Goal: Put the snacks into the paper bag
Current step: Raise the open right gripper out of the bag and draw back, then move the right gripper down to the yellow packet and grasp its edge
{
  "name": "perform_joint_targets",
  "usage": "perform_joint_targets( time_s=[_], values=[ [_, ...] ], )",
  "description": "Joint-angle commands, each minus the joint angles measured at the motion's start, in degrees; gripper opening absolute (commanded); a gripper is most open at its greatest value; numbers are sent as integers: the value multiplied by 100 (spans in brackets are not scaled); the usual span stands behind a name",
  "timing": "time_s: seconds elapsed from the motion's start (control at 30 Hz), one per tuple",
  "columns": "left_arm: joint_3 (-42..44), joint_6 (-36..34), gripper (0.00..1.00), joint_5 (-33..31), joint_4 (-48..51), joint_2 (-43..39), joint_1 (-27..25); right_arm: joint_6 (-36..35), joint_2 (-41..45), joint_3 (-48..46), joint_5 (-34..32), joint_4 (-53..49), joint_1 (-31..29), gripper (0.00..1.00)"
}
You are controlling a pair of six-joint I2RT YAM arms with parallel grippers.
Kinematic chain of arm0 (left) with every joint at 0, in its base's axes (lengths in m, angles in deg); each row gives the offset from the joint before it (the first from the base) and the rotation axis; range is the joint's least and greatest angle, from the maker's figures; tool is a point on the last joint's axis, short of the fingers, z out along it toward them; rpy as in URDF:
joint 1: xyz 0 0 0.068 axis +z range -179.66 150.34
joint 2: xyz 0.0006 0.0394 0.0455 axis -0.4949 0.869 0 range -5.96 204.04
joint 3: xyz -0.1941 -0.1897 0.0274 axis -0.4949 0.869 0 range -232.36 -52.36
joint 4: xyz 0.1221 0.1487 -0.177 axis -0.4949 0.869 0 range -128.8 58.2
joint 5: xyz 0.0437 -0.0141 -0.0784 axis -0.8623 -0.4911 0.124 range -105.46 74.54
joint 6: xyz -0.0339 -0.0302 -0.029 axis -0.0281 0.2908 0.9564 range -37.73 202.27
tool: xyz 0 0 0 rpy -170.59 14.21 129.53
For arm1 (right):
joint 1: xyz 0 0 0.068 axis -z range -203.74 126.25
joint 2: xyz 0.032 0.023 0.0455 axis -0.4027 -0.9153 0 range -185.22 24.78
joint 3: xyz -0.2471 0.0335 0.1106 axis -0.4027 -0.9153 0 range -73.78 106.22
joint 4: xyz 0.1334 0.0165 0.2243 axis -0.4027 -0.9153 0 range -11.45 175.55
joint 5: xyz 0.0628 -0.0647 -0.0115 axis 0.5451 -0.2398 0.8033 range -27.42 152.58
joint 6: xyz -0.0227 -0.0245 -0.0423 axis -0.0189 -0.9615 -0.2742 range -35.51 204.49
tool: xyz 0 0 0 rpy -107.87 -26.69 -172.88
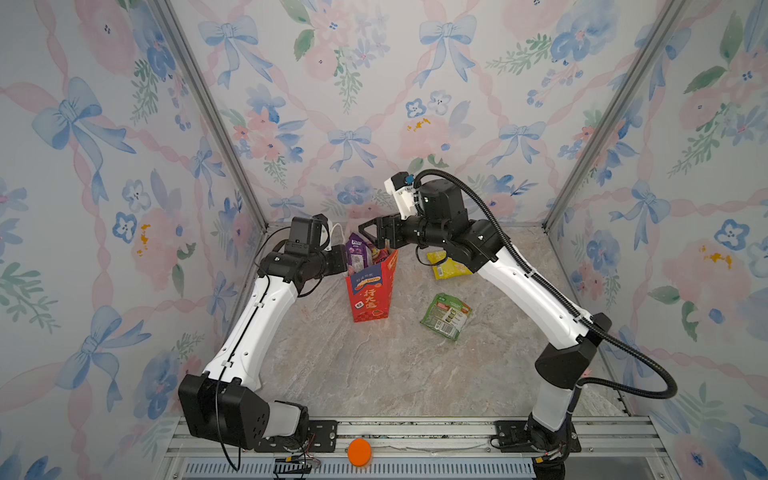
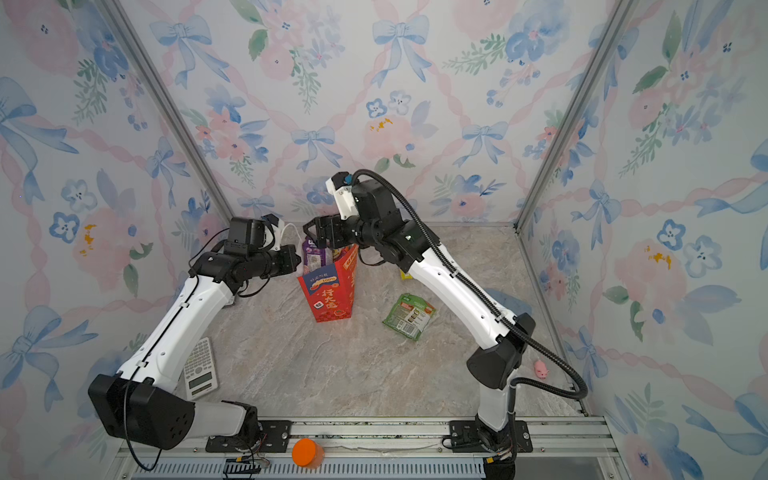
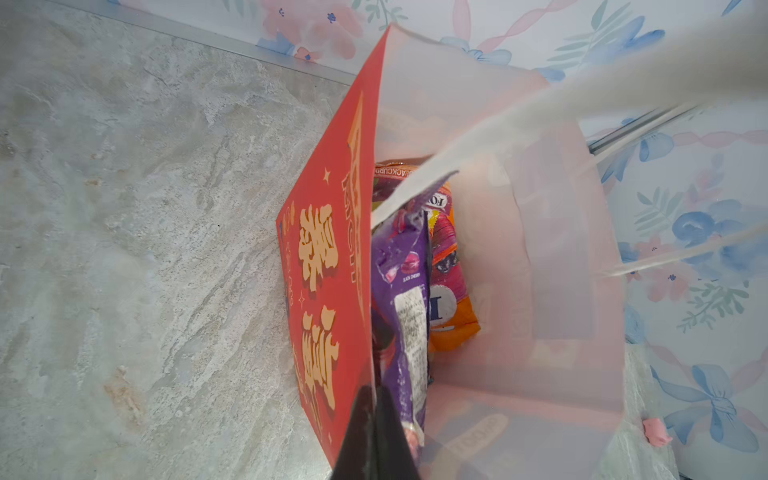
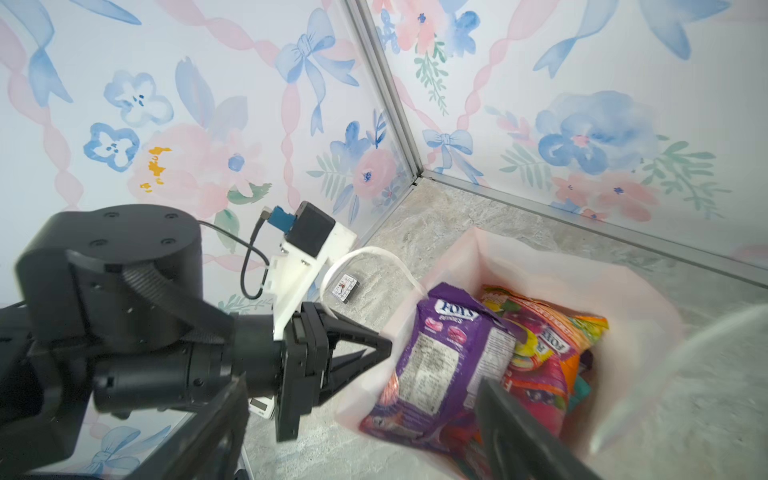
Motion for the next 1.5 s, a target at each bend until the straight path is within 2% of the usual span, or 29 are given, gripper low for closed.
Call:
perform_joint_targets(
  time_s=[0.0, 0.03, 0.3, 0.53, 0.67, 0.8, 1.0, 1.1, 1.47],
  values=[
    [108, -15, 0, -38, 213, -167, 57, 86, 633, -1285, -418, 382, 262, 95],
    [115, -10, 0, -32, 213, -168, 59, 188, 917, -1711, -532, 450, 361, 99],
    [107, 2, 0, 5, 210, -124, 57, 994, 2211, -4186, -1117, 424, 1290, 97],
    [88, 14, 0, 25, 212, -109, 71, 1712, 2036, -5351, -532, 1056, 2389, 98],
    [80, 42, 0, 12, 212, -123, 59, 2097, 1536, -5604, -263, 1583, 2776, 100],
    [88, 59, 0, -6, 213, -136, 60, 2338, 1053, -5720, -234, 2196, 3016, 96],
    [115, 55, 0, -18, 209, -134, 61, 2546, 282, -5424, 61, 2503, 3354, 85],
    [115, 59, 0, -11, 206, -112, 70, 2688, 26, -5282, 124, 2659, 3398, 81],
    [80, 23, 0, -51, 213, -152, 70, 3336, -786, -5001, 155, 3222, 3404, 78]
  ],
)
